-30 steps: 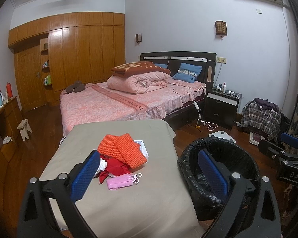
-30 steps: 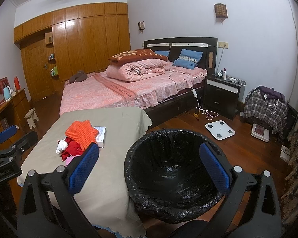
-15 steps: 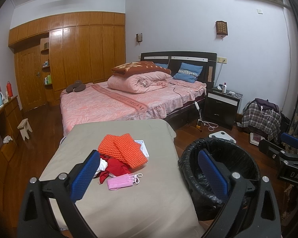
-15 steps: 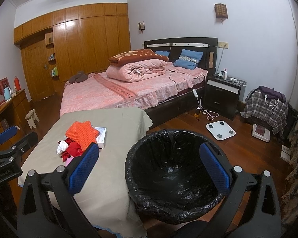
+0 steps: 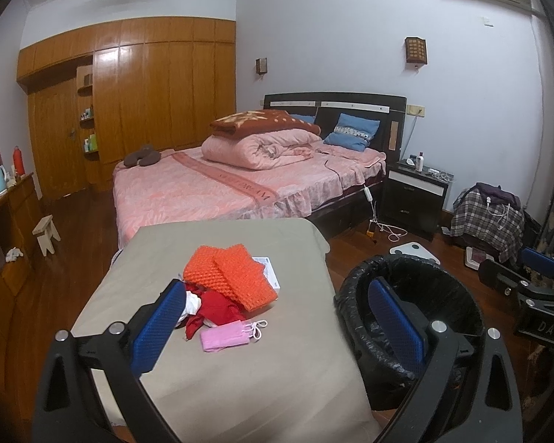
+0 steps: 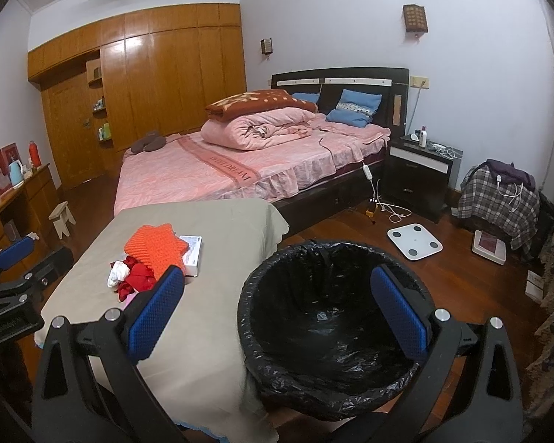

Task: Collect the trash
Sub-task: 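Grasp the orange mesh net with the right tool while the left tool grasps a white cloth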

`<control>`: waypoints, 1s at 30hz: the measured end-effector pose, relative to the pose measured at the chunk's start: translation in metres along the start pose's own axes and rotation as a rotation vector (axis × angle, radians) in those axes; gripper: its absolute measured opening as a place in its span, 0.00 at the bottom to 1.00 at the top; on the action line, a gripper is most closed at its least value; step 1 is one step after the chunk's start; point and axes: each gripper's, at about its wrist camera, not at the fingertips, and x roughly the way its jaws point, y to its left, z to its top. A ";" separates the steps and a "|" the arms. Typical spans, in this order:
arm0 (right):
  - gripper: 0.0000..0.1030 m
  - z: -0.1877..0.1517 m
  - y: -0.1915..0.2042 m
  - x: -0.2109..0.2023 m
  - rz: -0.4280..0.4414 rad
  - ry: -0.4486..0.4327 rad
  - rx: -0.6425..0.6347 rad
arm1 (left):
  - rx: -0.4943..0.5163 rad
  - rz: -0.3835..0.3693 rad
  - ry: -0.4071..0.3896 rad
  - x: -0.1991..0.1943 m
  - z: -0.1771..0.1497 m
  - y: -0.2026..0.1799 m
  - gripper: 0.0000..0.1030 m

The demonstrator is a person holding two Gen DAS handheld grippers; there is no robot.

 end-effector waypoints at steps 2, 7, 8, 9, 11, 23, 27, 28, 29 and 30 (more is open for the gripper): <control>0.95 0.002 0.003 0.005 0.004 -0.001 -0.002 | -0.005 0.008 0.000 0.005 -0.002 0.003 0.94; 0.95 0.000 0.013 0.029 0.020 0.001 -0.010 | -0.020 0.054 0.002 0.020 -0.011 0.023 0.94; 0.95 -0.001 0.016 0.037 0.031 0.005 -0.007 | -0.030 0.071 0.007 0.025 -0.014 0.030 0.94; 0.95 -0.002 0.019 0.043 0.040 0.010 -0.007 | -0.037 0.081 0.013 0.028 -0.016 0.036 0.94; 0.95 -0.003 0.028 0.058 0.057 0.023 -0.013 | -0.048 0.124 0.025 0.039 -0.022 0.050 0.94; 0.92 -0.011 0.088 0.166 0.134 0.087 -0.072 | -0.069 0.255 0.098 0.127 -0.047 0.123 0.87; 0.80 -0.014 0.106 0.197 0.153 0.120 -0.111 | -0.059 0.244 0.137 0.161 -0.059 0.131 0.79; 0.80 -0.015 0.110 0.204 0.165 0.129 -0.109 | -0.057 0.241 0.146 0.169 -0.063 0.132 0.79; 0.79 -0.016 0.113 0.211 0.172 0.134 -0.109 | -0.056 0.239 0.155 0.175 -0.065 0.133 0.78; 0.79 -0.018 0.117 0.217 0.177 0.143 -0.115 | -0.059 0.235 0.162 0.181 -0.067 0.135 0.76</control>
